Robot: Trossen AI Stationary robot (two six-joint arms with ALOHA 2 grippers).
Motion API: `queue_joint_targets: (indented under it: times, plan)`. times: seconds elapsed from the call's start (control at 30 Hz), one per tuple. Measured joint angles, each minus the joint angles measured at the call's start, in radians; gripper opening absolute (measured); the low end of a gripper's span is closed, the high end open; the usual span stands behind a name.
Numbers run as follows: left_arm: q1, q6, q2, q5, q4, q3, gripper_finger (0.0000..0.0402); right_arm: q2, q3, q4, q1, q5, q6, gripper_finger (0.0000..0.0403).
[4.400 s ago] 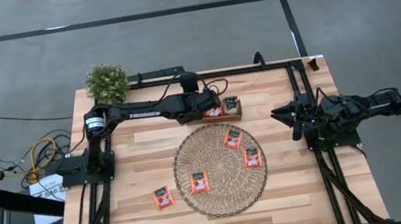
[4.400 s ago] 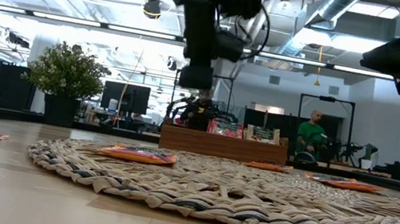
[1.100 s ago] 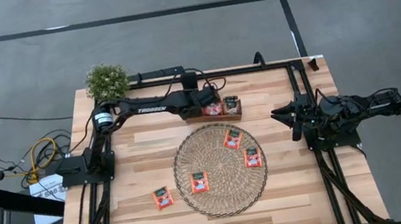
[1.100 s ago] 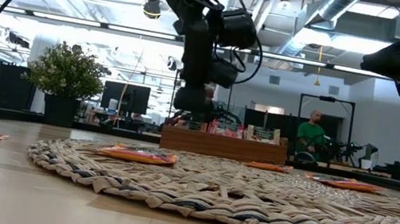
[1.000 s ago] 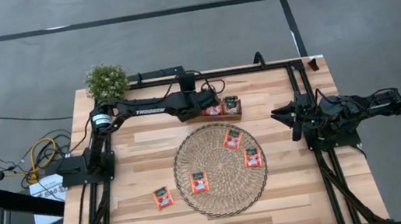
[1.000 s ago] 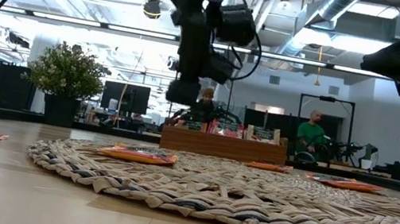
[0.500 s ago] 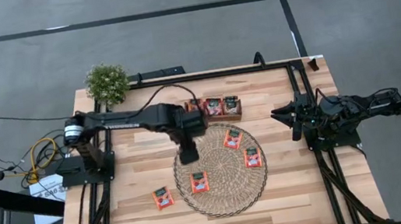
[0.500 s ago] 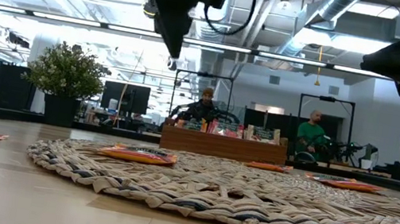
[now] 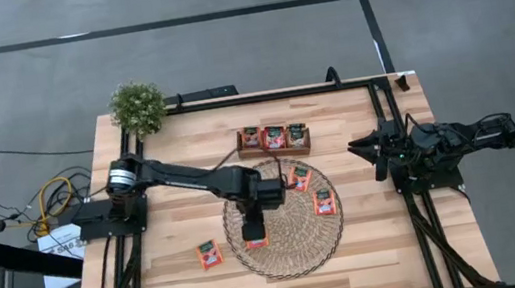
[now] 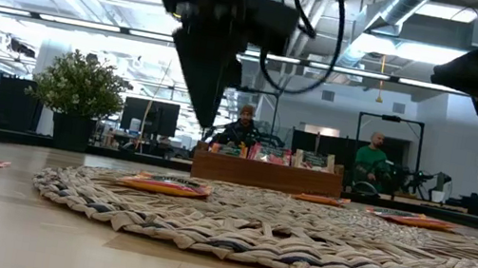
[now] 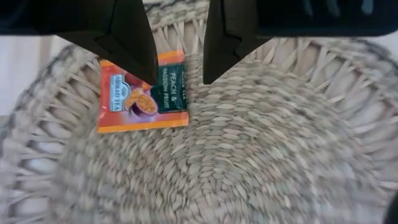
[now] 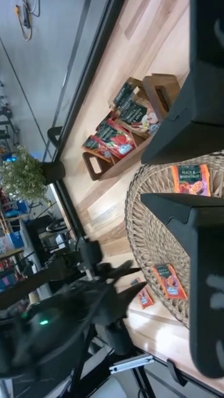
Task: Pick & Place Tea
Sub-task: Put the orange tea bag into the left section of the wooden organizer
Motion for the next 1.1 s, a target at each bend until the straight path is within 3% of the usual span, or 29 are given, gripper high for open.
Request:
queue_joint_targets:
  times: [0.37,0.57,0.97,1.1]
  plan:
    - [-0.048,-0.076,0.106,-0.016,0.020,0.000,0.0117,0.000,0.000,-0.002,0.000,-0.001,-0.002,0.0077]
    - [-0.063,-0.120,0.113,-0.100,0.021,0.000,0.0117,0.000,0.000,-0.003,0.000,-0.001,-0.003,0.0077]
    - [-0.085,-0.134,0.154,-0.111,0.013,0.001,0.0117,0.000,0.000,-0.016,0.000,-0.003,-0.003,0.0077]
    - [-0.101,-0.134,0.155,-0.163,0.016,0.000,0.0117,0.000,0.000,-0.026,0.000,-0.003,-0.010,0.0077]
